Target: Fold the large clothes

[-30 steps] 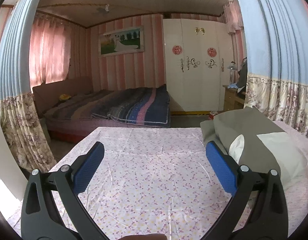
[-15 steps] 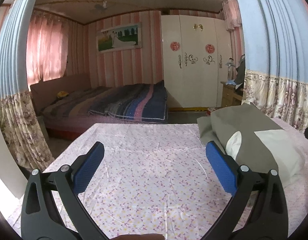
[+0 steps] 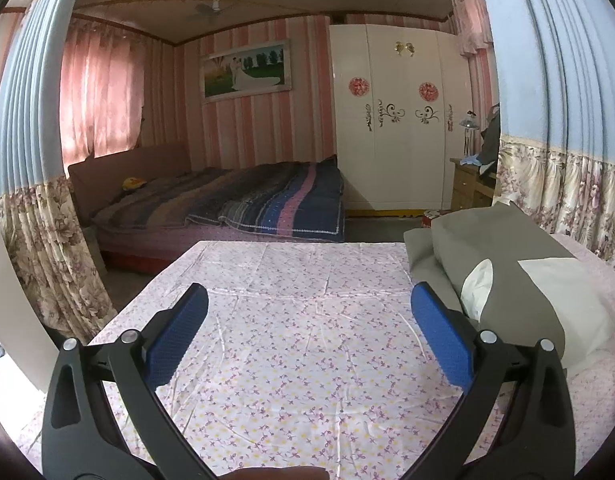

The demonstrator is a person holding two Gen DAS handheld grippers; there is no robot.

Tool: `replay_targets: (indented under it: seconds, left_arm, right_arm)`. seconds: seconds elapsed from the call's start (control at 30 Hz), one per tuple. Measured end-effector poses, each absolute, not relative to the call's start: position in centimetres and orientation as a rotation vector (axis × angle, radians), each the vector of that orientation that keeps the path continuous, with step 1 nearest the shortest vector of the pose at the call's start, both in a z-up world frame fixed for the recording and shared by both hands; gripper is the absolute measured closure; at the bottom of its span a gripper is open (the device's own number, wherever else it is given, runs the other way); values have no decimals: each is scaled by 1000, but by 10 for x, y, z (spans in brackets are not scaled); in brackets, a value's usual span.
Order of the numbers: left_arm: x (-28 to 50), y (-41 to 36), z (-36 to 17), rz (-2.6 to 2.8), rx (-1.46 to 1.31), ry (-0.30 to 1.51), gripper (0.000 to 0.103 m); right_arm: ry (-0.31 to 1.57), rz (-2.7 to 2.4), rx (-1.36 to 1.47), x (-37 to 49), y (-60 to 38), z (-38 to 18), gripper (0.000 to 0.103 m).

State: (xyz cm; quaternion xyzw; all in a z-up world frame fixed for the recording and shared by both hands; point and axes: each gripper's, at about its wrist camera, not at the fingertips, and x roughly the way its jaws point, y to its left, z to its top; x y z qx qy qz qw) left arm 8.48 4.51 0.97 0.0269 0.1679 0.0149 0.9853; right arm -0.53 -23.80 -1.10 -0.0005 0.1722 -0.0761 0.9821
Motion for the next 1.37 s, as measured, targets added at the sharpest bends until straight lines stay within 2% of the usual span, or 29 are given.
replay_targets:
  seconds: [1.37]
  left_arm:
    - [88, 45, 8, -6, 34, 370, 3]
  right_arm:
    - [358, -157, -4, -4, -240, -14, 2]
